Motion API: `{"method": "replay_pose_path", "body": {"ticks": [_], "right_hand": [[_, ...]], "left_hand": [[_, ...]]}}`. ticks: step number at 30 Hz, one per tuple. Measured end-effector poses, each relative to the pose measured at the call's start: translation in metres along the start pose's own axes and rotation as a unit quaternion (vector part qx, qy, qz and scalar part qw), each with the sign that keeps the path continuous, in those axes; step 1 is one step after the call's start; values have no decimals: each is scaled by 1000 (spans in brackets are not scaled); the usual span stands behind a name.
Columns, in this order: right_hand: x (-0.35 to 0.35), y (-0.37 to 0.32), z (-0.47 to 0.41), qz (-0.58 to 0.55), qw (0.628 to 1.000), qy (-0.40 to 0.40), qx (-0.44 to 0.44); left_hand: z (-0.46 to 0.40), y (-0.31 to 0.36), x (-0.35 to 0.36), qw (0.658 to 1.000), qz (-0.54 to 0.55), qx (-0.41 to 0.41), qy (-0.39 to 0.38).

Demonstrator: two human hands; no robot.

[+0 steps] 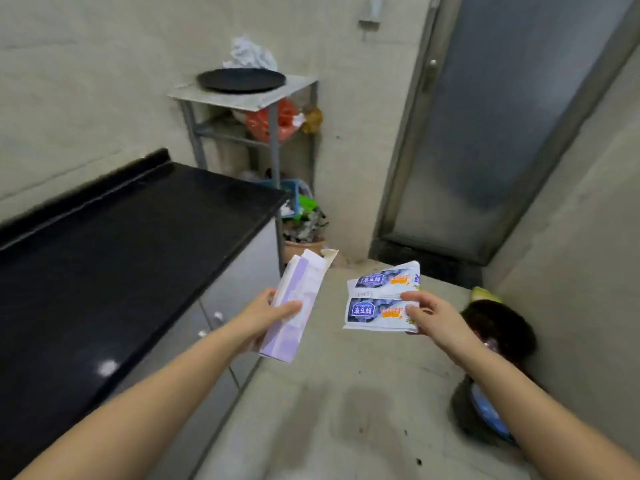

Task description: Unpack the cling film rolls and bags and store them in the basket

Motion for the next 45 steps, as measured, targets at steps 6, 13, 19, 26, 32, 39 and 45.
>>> {"method": "replay_pose_path", "body": {"ticks": [6,13,19,26,32,39,45], "right_hand": [[-206,101,27,36,986,139,80],[-326,207,29,21,960,213,180],[-372,332,-1,31,934,202,293],[-369,502,-60,23,907,152,392],[-325,678,-143,74,907,122,396],[-266,827,-172,109,904,6,414],[-287,809,-158,132,890,-37,434]], "left_hand": [[-58,85,245,986,-30,21,-161],[-117,105,420,959,-130,9,-252],[-190,57,557,929,-177,-74,-315],[-266,-43,692,902,-251,-142,-322],[-349,-185,802,908,-296,-153,-254],[-393,-329,876,889,-311,-256,-219],[-388,-295,855,899,-328,-201,-210]]}}
Point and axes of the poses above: each hand's wrist, its own z-axis away from the middle knuckle, its own x-axis out of the palm, y = z × x, the point moved 7 cm from there along -z, towards the middle knuckle, and after that the axes turned 2 degrees about -x, right-handed, at the moved point
